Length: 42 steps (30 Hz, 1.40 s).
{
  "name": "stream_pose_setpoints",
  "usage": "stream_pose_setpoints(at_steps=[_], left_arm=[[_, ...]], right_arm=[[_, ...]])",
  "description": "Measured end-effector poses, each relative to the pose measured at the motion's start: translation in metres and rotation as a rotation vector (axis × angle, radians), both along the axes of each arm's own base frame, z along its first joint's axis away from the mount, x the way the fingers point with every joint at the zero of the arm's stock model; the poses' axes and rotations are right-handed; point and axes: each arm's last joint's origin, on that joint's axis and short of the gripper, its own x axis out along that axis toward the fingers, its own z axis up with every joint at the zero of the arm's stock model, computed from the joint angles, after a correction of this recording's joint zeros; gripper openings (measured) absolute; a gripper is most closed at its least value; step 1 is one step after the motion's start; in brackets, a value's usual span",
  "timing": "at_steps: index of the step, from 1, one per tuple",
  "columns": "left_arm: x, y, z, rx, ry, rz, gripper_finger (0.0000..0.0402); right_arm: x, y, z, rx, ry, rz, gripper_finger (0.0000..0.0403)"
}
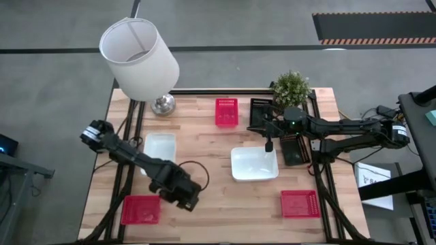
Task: Stack baskets by color
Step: Stack the bottom left red bin into the top red bin
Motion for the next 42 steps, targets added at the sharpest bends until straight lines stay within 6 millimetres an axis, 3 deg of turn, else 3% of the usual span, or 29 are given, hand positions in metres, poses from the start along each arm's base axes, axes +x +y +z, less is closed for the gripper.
stream_pose_setpoints(at_steps=[11, 18, 42], left_arm=[[-0.019, -0.018, -0.011, -0.024, 0.167, 0.119, 0.0173], [-0.035, -0.021, -0.034, 0.034, 0.243, 0.110, 0.0173], [-0.052, -0.025, -0.064, 0.088, 0.301, 0.137, 0.0173]], right_arm=[[0.000, 0.000, 0.000, -0.017, 0.002, 0.004, 0.0009], [0.000, 0.000, -0.001, -0.018, 0.012, 0.005, 0.0009], [0.000, 0.000, -0.001, -0.010, 0.011, -0.005, 0.0009]])
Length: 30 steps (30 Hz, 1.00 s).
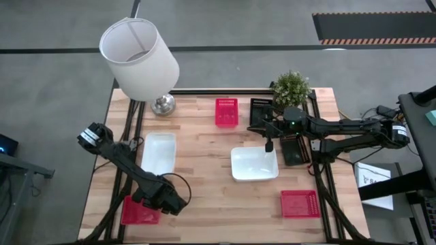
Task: Stack baskets by color
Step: Stack the bottom left red bin into the top red bin
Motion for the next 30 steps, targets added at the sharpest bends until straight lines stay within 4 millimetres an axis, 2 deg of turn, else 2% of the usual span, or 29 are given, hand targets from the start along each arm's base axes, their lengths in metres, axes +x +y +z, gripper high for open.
stream_pose_setpoints(at_steps=[6, 12, 16, 22, 30], left_arm=[[-0.001, 0.002, -0.024, -0.013, -0.086, 0.001, 0.0173], [-0.005, 0.004, -0.035, -0.027, -0.105, -0.008, 0.0155], [-0.005, 0.003, -0.035, -0.037, -0.109, -0.009, 0.0107], [-0.002, 0.000, -0.031, -0.075, -0.115, -0.025, 0.0012], [0.006, -0.009, -0.009, -0.175, -0.123, -0.040, 0.0001]], right_arm=[[0.000, 0.000, 0.000, 0.000, 0.000, 0.000, 0.0009], [0.000, 0.000, 0.000, 0.001, 0.001, 0.000, 0.0009], [0.000, 0.000, 0.000, 0.001, 0.001, 0.000, 0.0009], [0.000, 0.000, 0.000, 0.001, 0.001, 0.000, 0.0009], [0.000, 0.000, 0.000, 0.002, 0.003, 0.000, 0.0009]])
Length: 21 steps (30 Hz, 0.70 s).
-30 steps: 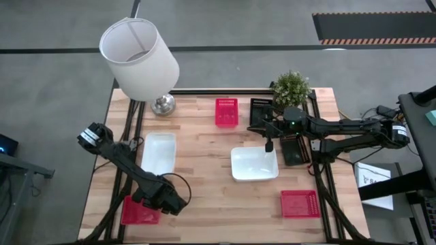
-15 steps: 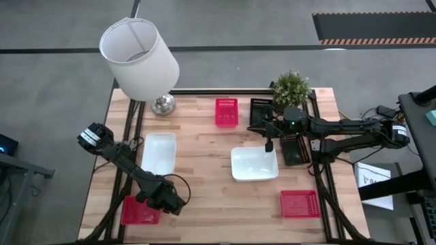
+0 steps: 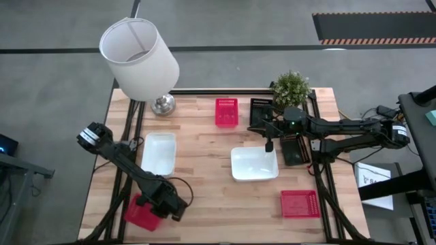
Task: Stack baskets by color
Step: Stack the bottom left red bin into the top red bin
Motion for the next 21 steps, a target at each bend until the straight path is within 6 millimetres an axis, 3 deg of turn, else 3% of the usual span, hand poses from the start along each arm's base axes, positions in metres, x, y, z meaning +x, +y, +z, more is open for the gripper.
stream_pose_setpoints(at_steps=[13, 21], left_arm=[[0.019, -0.010, 0.071, -0.005, -0.113, 0.004, 0.0000], [0.042, 0.003, 0.114, 0.187, -0.462, -0.083, 0.0000]], right_arm=[[-0.018, 0.005, 0.007, 0.004, -0.017, -0.002, 0.0009], [-0.029, 0.009, 0.010, 0.037, -0.059, 0.033, 0.0009]])
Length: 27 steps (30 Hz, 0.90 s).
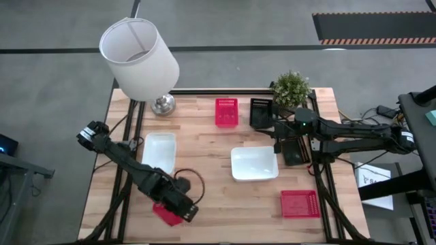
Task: Stack baskets by color
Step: Stack the bottom left red bin into the top red bin
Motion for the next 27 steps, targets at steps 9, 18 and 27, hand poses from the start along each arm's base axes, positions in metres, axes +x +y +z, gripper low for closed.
stream_pose_setpoints(at_steps=[9, 18, 27], left_arm=[[0.033, 0.038, 0.015, 0.430, -0.362, -0.366, 0.0000], [0.054, 0.082, 0.019, 0.888, -0.404, -0.697, 0.0000], [0.079, 0.135, 0.022, 1.184, -0.413, -0.784, 0.0000]], right_arm=[[-0.002, 0.004, -0.002, 0.076, -0.002, 0.100, 0.0009], [-0.004, 0.004, -0.009, 0.110, 0.018, 0.093, 0.0009], [-0.006, 0.005, -0.019, 0.150, 0.047, 0.084, 0.0009]])
